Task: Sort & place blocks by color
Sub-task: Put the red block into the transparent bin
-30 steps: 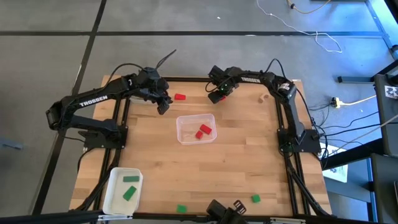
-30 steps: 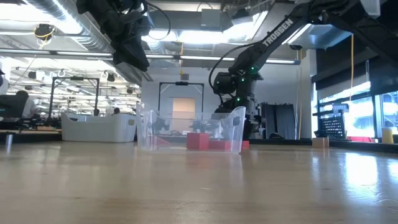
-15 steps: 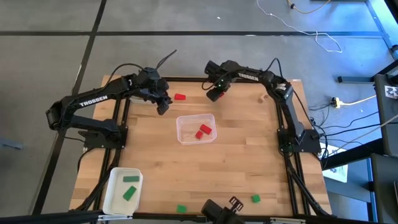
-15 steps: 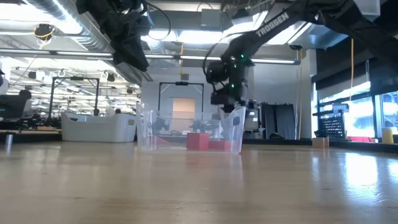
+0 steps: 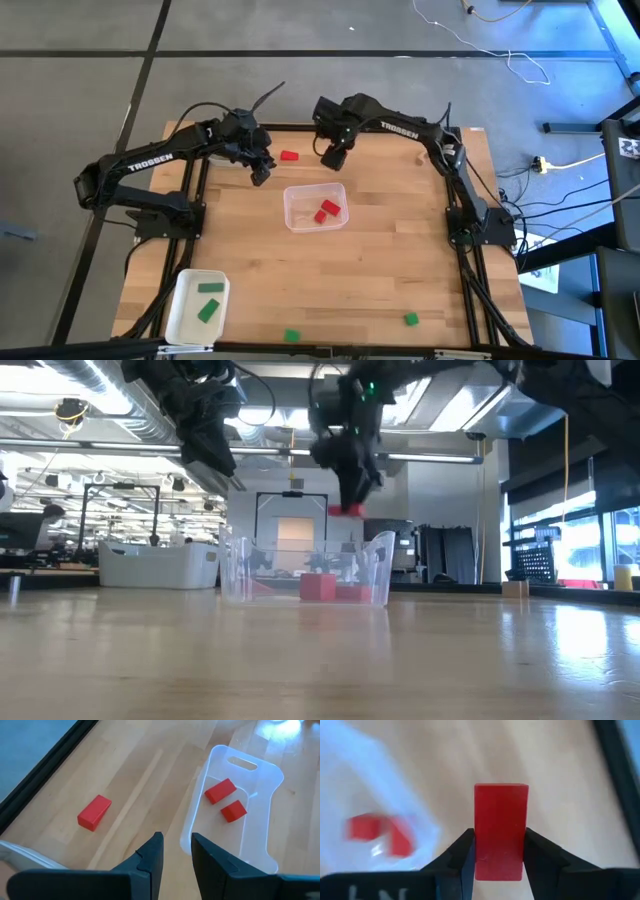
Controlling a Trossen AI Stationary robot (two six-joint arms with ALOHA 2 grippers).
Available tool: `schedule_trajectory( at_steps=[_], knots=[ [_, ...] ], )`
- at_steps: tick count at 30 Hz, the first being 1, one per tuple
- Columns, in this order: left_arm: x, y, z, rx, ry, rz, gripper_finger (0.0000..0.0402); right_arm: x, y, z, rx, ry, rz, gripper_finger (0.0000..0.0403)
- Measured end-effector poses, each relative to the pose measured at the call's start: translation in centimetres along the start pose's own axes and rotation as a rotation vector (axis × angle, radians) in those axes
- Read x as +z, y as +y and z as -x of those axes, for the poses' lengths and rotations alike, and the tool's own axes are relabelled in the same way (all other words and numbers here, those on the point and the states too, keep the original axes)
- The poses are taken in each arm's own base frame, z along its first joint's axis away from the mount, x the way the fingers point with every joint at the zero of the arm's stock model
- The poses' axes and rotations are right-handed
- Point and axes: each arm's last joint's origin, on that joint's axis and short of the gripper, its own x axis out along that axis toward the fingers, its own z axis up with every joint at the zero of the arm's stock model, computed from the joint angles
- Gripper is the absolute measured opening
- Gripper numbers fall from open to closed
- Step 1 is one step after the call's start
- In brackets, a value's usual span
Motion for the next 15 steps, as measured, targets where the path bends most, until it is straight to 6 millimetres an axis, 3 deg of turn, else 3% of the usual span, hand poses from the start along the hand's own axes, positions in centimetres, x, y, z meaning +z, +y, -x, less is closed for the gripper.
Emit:
schedule_trajectory(
  at_steps=[9,15],
  knots=[
    [0.0,0.0,0.0,0.001,0.0,-0.04,0.0091,-0.7,6.4,1.6,0.25,0.008,0.262,0.0128],
    [0.0,0.0,0.0,0.001,0.0,-0.043,0.0091,-1.1,7.0,0.0,0.276,0.036,0.368,0.0128]
  ],
)
